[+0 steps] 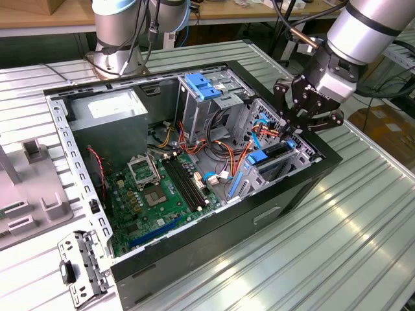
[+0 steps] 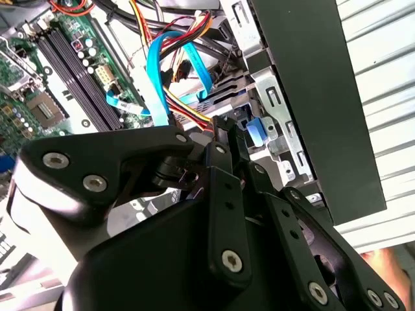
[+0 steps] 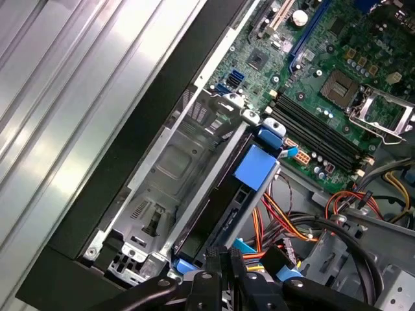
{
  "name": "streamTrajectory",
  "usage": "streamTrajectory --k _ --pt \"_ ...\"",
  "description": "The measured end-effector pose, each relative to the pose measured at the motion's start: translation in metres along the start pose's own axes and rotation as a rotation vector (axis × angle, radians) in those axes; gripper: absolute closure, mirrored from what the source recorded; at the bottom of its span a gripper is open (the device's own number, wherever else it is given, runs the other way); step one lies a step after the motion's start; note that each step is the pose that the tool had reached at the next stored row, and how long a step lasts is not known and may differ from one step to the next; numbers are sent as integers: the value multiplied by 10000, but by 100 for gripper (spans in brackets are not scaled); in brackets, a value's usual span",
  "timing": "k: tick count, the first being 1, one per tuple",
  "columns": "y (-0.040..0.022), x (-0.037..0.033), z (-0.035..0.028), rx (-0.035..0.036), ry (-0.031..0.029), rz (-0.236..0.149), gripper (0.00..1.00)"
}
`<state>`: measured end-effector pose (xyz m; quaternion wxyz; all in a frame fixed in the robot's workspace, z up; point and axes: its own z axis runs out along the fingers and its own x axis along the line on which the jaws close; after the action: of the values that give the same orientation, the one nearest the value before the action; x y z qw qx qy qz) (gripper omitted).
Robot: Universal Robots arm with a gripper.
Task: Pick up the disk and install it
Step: 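Insert the first disk wire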
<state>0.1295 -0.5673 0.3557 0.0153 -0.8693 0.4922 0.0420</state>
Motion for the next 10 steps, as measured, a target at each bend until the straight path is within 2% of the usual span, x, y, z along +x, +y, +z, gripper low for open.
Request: streamTrajectory --k 8,10 --pt "0 1 8 65 -12 723 83" --pt "0 1 10 92 -15 1044 83"
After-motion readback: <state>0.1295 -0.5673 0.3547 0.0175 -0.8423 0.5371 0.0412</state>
